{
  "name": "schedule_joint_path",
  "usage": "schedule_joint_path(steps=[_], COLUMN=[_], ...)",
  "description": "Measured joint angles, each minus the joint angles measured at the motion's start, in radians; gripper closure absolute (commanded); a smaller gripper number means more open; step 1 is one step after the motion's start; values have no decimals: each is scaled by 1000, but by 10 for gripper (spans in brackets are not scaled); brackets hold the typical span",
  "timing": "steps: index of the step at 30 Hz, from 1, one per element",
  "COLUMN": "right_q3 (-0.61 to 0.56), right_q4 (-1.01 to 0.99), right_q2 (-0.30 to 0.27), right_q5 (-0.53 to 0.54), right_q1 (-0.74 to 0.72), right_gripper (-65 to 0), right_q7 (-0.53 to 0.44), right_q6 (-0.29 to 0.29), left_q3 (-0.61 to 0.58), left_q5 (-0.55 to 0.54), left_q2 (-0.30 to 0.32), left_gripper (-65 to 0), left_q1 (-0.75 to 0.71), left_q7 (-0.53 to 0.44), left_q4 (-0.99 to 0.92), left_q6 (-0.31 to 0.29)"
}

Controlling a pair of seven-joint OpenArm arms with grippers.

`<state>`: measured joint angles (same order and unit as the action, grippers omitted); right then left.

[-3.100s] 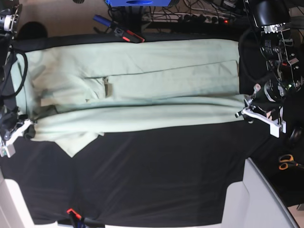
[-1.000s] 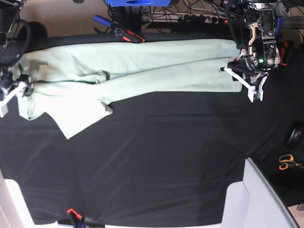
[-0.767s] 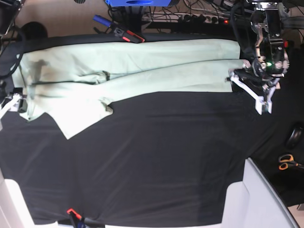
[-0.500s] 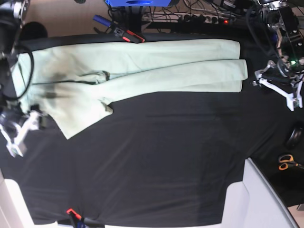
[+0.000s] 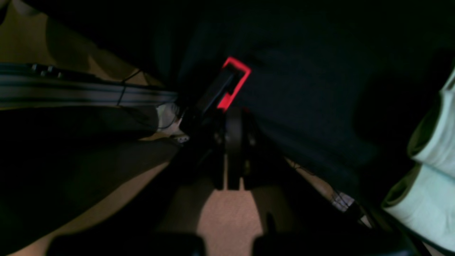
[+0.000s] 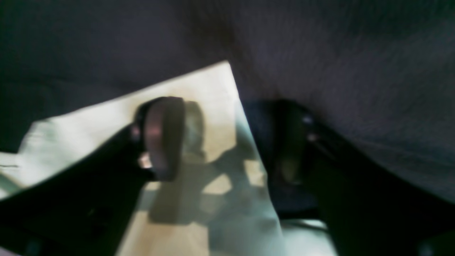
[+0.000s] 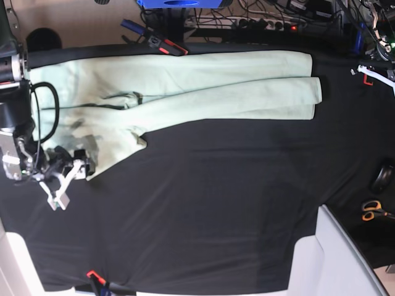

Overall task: Fold the T-shirt properly
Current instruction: 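Release the shirt and move the right gripper to the collar end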

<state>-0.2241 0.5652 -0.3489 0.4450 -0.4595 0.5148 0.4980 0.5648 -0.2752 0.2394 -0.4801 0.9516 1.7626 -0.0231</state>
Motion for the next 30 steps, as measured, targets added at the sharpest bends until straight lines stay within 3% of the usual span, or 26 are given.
schedule_joint_path(steps=[2, 10, 15, 20, 27, 30], right_q3=[-17, -18, -18, -18, -16, -12], right_q4=[-50, -97, -97, -97, -93, -26], right_q2=[0, 11, 35, 36, 34, 26], right_q5=[12, 8, 9, 9, 13, 13], right_q1=[-23, -48, -47, -43, -35, -10], right_gripper=[-467, -457, -274, 0, 0, 0], right_q7=[-43, -66, -69, -54, -53, 16], right_q6=[10, 5, 0, 2, 3, 3], left_q3=[0, -3, -3, -3, -5, -4], left_q5=[-2, -13, -9, -9, -10, -9], left_q2=[0, -22, -23, -23, -51, -48], left_gripper=[0, 0, 0, 0, 0, 0], left_q1=[3, 13, 19, 31, 36, 36], left_q7=[-3, -3, -3, -3, -3, -3], left_q4=[0, 0, 0, -5, -5, -5], left_q6=[-1, -1, 0, -1, -1, 0])
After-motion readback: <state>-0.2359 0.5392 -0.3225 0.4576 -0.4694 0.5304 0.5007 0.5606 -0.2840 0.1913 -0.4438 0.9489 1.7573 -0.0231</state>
